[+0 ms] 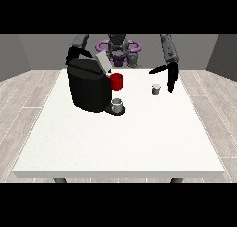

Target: Insert the coffee pod into the coffee machine and close the lid

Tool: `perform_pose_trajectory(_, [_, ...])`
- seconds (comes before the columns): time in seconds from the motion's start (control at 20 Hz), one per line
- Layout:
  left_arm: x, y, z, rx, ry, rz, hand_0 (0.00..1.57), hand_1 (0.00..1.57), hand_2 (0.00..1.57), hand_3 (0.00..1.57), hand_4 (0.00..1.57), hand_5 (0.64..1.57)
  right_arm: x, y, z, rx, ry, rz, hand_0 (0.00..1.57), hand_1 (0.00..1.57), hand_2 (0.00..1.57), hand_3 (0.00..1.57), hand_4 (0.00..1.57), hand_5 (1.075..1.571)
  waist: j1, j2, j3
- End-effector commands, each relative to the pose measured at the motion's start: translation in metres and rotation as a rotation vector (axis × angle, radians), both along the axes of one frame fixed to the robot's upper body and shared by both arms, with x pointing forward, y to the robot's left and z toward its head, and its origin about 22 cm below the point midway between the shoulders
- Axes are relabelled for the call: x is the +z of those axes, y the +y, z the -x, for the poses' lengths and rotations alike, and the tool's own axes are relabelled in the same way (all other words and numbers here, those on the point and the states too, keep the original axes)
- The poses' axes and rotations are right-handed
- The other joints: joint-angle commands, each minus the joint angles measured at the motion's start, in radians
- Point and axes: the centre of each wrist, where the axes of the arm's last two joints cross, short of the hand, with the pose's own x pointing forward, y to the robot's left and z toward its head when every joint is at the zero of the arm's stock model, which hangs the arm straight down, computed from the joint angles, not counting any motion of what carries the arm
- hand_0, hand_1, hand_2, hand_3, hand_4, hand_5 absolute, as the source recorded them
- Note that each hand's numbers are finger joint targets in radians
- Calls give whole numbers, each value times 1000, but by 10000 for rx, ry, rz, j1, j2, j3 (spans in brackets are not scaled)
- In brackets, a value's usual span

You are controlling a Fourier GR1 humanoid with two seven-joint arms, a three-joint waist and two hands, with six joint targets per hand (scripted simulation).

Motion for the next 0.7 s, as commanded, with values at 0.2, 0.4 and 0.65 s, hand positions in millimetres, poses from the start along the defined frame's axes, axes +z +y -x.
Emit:
perform_pose_trajectory(0.2, [-19, -3, -3, 165, 379, -1002, 647, 647, 718, 349, 0, 1571, -16, -10, -1, -132, 356, 350, 0, 0, 0, 0, 422, 1571, -48, 241, 0])
perform_pose_trajectory(0.4, [-1, 22, -9, -5, -310, -2011, 615, 615, 738, 477, 0, 1571, -9, 11, -9, -150, -197, 551, 0, 0, 0, 0, 412, 1571, -6, 938, -2])
perform_pose_trajectory(0.65, [-12, 3, -12, -600, 598, -2985, 568, 568, 698, 414, 0, 1571, -17, 10, -10, -416, 452, 235, 0, 0, 0, 0, 386, 1571, 27, 280, 2])
